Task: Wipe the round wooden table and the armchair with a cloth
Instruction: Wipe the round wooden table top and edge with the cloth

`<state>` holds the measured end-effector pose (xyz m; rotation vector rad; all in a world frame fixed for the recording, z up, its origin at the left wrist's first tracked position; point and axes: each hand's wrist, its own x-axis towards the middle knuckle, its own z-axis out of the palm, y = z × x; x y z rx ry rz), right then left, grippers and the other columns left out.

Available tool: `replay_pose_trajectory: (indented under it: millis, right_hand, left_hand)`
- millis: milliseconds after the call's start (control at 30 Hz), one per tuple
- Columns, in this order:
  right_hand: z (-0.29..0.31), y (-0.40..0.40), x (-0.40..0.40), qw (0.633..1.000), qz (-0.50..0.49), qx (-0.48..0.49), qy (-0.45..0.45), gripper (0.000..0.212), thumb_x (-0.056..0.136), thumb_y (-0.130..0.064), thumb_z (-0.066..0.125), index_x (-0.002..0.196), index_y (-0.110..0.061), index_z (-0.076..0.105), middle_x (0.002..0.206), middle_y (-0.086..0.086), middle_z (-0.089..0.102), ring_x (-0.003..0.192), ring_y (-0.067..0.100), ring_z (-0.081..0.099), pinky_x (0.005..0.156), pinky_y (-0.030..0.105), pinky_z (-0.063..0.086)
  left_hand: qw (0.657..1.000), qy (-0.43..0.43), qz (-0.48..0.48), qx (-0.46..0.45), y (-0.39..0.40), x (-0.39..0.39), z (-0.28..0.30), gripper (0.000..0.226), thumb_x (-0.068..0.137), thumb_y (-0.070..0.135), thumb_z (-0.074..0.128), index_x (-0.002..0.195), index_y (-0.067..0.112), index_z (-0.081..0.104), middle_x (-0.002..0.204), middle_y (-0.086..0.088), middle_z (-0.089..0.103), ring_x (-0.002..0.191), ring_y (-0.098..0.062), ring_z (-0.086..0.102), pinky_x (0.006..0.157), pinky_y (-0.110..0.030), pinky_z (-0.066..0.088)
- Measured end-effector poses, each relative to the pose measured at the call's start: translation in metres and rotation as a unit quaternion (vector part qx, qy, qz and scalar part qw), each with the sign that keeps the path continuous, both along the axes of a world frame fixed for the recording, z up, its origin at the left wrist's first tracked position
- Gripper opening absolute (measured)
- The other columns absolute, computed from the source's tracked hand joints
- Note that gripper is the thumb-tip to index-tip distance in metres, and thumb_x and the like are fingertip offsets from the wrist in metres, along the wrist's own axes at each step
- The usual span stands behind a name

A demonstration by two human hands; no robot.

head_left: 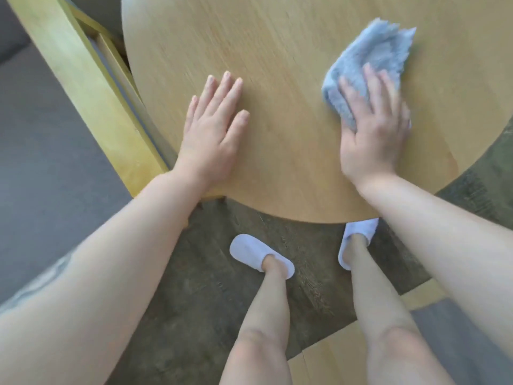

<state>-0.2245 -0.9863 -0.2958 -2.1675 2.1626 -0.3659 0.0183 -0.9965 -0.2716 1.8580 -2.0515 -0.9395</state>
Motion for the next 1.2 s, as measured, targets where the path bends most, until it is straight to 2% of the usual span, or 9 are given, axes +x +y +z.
replay_pose_trajectory:
  millis: [67,267,433,633,800,867,967,1100,1200]
  right_hand:
    - [0.0,-0.002,0.041,0.994,-0.108,0.005,0.009,0.057,0.086,-0.019,0.045,0.142,-0.034,0.043,0.153,0.002,0.036,0.141,0.029,0.031,0.108,0.044,0.026]
    - [0.011,0.055,0.08,0.885,0.463,0.046,-0.029,0.054,0.087,-0.003,0.033,0.128,-0.022,0.062,0.141,0.003,0.052,0.131,0.025,0.046,0.103,0.041,0.033]
    - [0.004,-0.006,0.054,0.998,0.038,-0.029,-0.029,0.055,0.082,-0.006,0.047,0.131,-0.027,0.057,0.143,0.002,0.049,0.132,0.024,0.042,0.102,0.038,0.032]
    - [0.014,0.033,0.036,0.854,0.52,0.008,-0.002,0.047,0.087,-0.001,0.045,0.124,-0.024,0.065,0.138,-0.002,0.055,0.126,0.021,0.051,0.094,0.038,0.037]
    - [0.002,-0.039,0.017,0.999,-0.033,-0.01,0.018,0.059,0.079,-0.009,0.05,0.133,-0.032,0.054,0.147,-0.002,0.044,0.128,0.025,0.042,0.093,0.037,0.032]
    - [0.003,-0.042,0.048,0.989,0.147,0.018,-0.025,0.056,0.079,-0.014,0.046,0.131,-0.031,0.057,0.146,-0.003,0.046,0.127,0.024,0.043,0.092,0.039,0.034]
    - [0.01,-0.073,0.048,0.837,0.545,0.023,-0.045,0.046,0.086,-0.011,0.04,0.122,-0.023,0.066,0.137,-0.002,0.055,0.12,0.023,0.051,0.088,0.038,0.038]
    - [0.002,-0.158,0.074,0.967,0.252,-0.013,-0.035,0.056,0.079,-0.003,0.047,0.128,-0.025,0.061,0.141,0.001,0.051,0.123,0.021,0.039,0.093,0.035,0.029]
    - [-0.005,-0.114,0.134,0.907,0.418,0.021,-0.037,0.055,0.079,-0.016,0.04,0.128,-0.027,0.06,0.142,0.0,0.05,0.124,0.026,0.043,0.087,0.035,0.028]
  left_hand:
    - [1.0,-0.029,-0.012,-0.001,-0.017,0.014,-0.001,0.053,0.102,0.041,0.023,0.153,0.026,0.019,0.161,0.008,0.007,0.148,-0.011,-0.005,0.118,-0.032,-0.006]
    - [0.998,-0.039,-0.05,-0.014,-0.025,0.027,0.001,0.057,0.099,0.043,0.024,0.153,0.026,0.021,0.161,0.006,0.008,0.149,-0.014,-0.003,0.118,-0.034,-0.002]
    - [0.998,0.021,0.049,-0.018,-0.017,0.012,-0.001,0.051,0.104,0.038,0.026,0.153,0.025,0.021,0.162,0.005,0.007,0.148,-0.014,-0.005,0.118,-0.035,-0.004]
    - [0.965,0.063,0.251,-0.04,0.003,-0.032,-0.011,0.056,0.096,0.036,0.026,0.149,0.02,0.032,0.161,0.003,0.015,0.148,-0.012,0.001,0.117,-0.032,-0.004]
    - [0.915,0.004,0.401,-0.045,0.033,-0.082,-0.017,0.055,0.099,0.023,0.033,0.153,0.017,0.023,0.161,0.002,0.01,0.148,-0.013,-0.001,0.119,-0.031,-0.007]
    - [0.904,-0.052,0.422,-0.046,0.042,-0.102,-0.022,0.056,0.097,0.021,0.033,0.152,0.011,0.024,0.16,-0.003,0.016,0.149,-0.017,0.007,0.12,-0.036,0.001]
    - [0.868,-0.093,0.486,-0.041,0.041,-0.111,-0.028,0.062,0.094,0.025,0.032,0.15,-0.001,0.022,0.159,-0.014,0.018,0.147,-0.026,0.014,0.119,-0.041,0.012]
    - [0.805,-0.118,0.581,0.003,0.027,-0.115,-0.025,0.067,0.097,0.032,0.028,0.151,-0.001,0.007,0.16,-0.015,0.002,0.149,-0.024,-0.001,0.121,-0.037,0.0]
    - [0.76,-0.138,0.634,0.038,0.021,-0.115,-0.025,0.065,0.096,0.03,0.025,0.15,-0.005,0.012,0.159,-0.019,0.009,0.148,-0.028,0.008,0.12,-0.043,0.006]
